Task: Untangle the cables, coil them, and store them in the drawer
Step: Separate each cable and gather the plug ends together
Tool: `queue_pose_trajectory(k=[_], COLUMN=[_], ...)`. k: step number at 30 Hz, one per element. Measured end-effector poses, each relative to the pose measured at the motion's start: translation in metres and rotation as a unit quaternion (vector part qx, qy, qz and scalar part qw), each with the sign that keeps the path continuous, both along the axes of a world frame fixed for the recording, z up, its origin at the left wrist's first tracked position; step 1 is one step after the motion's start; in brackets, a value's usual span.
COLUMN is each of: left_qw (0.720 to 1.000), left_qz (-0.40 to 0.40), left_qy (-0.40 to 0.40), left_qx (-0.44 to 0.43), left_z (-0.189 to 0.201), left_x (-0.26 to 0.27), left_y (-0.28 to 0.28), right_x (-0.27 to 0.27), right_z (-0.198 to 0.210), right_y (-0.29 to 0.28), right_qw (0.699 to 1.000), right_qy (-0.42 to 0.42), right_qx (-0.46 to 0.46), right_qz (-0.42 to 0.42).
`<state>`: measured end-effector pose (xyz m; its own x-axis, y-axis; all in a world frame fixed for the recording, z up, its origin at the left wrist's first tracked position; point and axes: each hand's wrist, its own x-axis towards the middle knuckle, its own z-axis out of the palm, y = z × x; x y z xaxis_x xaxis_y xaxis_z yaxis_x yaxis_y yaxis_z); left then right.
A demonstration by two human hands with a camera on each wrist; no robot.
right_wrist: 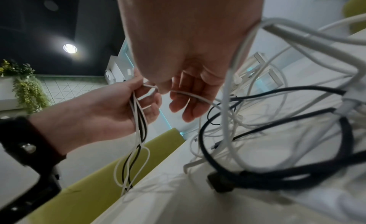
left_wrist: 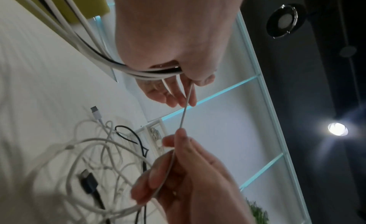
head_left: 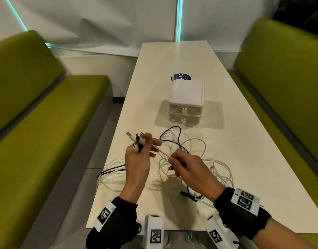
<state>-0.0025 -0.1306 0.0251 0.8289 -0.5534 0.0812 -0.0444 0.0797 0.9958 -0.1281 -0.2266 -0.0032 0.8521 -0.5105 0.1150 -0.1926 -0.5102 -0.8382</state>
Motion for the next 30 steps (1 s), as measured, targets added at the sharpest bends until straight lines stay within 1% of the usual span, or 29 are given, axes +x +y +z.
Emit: queue_pose_trajectory(k=[2,4,6,8,10,13,16,19,23,26,30], left_qw=[0.999,0.997,0.997,0.997,0.996,0.995,0.993,0.992,0.992,0.987,0.983], left_qz=[0.008,0.007,-0.018,-0.061,-0.088,-0.097,-0.110,-0.105,-0.091,-0.106,-0.123], left_qy=[0.030,0.051,0.050,0.035,0.026,0.030,0.047,0.071,0.084,0.098,0.113], left_qx=[-0.040,-0.062,-0.053,-0.020,0.009,0.005,-0.006,-0.002,-0.019,-0.073,-0.082], left_z=[0.003,0.002,-0.003,-0.010,-0.015,-0.017,-0.017,-0.019,-0.010,0.001,0.014], left_x=[0.002,0.001,-0.001,-0.004,-0.006,-0.003,0.001,0.004,0.002,0.001,0.012], left_y=[0.002,0.003,0.004,0.005,0.007,0.009,0.011,0.014,0.016,0.019,0.028], right_x=[0.002,0.005,0.007,0.009,0.010,0.010,0.009,0.007,0.007,0.007,0.001], right_z=[-0.003,-0.007,-0.010,-0.010,-0.008,-0.008,-0.012,-0.011,-0.009,-0.011,-0.019], right_y=[-0.003,-0.005,-0.004,-0.002,0.001,0.006,0.006,0.006,0.003,0.000,-0.007], right_qw=[1.000,0.998,0.997,0.996,0.994,0.992,0.991,0.987,0.985,0.980,0.979], right_qy=[0.014,0.018,0.018,0.016,0.022,0.026,0.033,0.039,0.043,0.085,0.117], right_qx=[-0.024,-0.054,-0.073,-0.083,-0.095,-0.104,-0.107,-0.126,-0.134,-0.148,-0.138], right_qz=[0.010,0.019,0.024,0.028,0.045,0.074,0.077,0.089,0.096,0.102,0.097])
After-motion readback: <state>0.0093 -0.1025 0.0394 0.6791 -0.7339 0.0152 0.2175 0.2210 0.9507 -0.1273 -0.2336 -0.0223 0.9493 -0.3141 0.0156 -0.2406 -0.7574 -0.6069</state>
